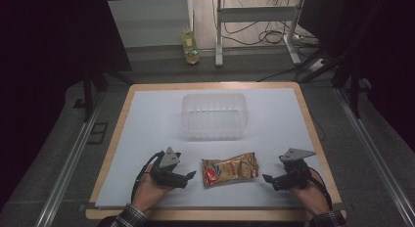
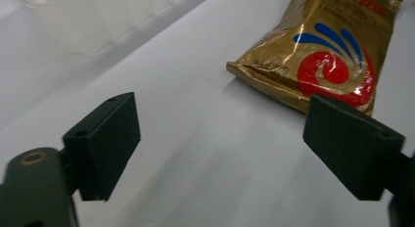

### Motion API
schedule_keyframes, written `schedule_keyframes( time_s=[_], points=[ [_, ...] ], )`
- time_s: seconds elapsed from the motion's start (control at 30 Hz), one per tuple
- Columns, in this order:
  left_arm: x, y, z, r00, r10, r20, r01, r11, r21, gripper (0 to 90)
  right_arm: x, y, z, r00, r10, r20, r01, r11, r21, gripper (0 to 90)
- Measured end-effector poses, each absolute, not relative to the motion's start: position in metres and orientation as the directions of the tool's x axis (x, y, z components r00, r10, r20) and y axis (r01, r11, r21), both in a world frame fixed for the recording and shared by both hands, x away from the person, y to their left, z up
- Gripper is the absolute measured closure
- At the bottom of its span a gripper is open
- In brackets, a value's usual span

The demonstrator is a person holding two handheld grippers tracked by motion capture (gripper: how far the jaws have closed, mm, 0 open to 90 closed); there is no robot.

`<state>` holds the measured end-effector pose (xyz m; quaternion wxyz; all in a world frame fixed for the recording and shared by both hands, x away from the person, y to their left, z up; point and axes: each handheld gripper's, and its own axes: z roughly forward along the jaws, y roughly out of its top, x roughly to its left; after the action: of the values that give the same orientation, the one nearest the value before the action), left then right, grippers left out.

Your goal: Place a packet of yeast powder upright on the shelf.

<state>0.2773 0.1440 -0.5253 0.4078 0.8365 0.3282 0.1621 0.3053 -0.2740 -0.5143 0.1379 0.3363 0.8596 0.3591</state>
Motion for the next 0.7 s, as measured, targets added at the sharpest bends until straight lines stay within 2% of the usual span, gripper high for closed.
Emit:
schedule_keyframes(
  time_s=[0.3, 0.53, 0.6, 0.67, 0.7],
  points=[
    [0.274, 0.138, -0.520, 0.778, 0.627, -0.037, 0.391, -0.437, 0.810, 35.7, 0.305, -0.272, -0.514, -0.738, 0.675, 0.001, 0.476, 0.520, 0.709, 3.2],
    [0.271, 0.128, -0.517, 0.802, 0.597, -0.009, 0.346, -0.453, 0.822, 51.1, 0.305, -0.270, -0.514, -0.746, 0.665, -0.008, 0.465, 0.530, 0.709, 3.2],
    [0.270, 0.123, -0.516, 0.808, 0.589, 0.002, 0.335, -0.463, 0.821, 60.1, 0.305, -0.270, -0.514, -0.745, 0.667, -0.008, 0.467, 0.530, 0.708, 3.2],
    [0.270, 0.119, -0.517, 0.818, 0.575, 0.001, 0.329, -0.469, 0.819, 63.6, 0.305, -0.269, -0.514, -0.744, 0.668, -0.007, 0.468, 0.529, 0.708, 3.2],
    [0.270, 0.114, -0.518, 0.829, 0.559, 0.001, 0.323, -0.481, 0.815, 70.9, 0.305, -0.269, -0.514, -0.743, 0.669, -0.007, 0.469, 0.529, 0.707, 3.2]
  ],
)
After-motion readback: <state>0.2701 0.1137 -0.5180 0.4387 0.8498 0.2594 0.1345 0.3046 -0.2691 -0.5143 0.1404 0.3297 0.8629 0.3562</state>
